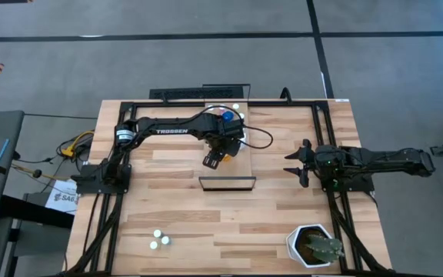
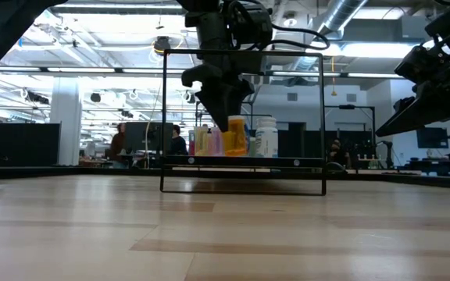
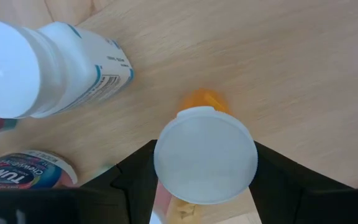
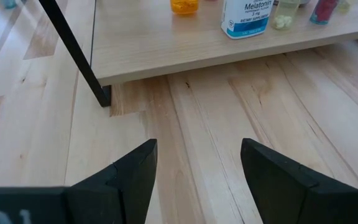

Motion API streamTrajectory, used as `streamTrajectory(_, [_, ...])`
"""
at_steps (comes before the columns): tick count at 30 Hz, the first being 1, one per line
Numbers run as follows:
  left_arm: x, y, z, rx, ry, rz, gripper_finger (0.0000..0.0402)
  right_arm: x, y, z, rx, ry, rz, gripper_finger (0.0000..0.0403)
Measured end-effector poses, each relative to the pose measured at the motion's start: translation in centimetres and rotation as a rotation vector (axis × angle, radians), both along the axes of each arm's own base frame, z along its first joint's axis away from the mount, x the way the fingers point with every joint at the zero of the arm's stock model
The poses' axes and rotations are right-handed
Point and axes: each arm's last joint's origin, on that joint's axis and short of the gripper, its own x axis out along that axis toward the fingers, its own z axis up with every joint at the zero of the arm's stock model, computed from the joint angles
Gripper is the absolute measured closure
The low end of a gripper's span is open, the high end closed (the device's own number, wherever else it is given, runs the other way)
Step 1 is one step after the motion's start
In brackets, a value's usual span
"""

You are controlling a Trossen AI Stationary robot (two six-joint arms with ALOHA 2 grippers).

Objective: Pick and place medicine bottles onto shelf by color
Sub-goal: Put the big orange pill bottle on the shelf

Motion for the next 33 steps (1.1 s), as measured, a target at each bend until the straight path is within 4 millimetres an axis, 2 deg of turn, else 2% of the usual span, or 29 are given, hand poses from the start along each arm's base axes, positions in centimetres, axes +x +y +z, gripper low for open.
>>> streamTrajectory(20, [-0.10, 0.69, -0.69, -0.004, -0.007, 0.029, 0.0203, 0.00, 0.00, 0.00, 0.000, 0.001, 0.000, 0.0147])
streamTrajectory(27, [-0.09, 0.85, -0.81, -0.002, -0.007, 0.039, 0.0181, 0.00, 0.00, 0.00, 0.000, 0.001, 0.000, 0.0147])
streamTrajectory(33, [0.10, 0.74, -0.65, 0.004, -0.022, 0.021, 0.0178, 0.00, 0.00, -0.01, 0.000, 0.001, 0.000, 0.0147])
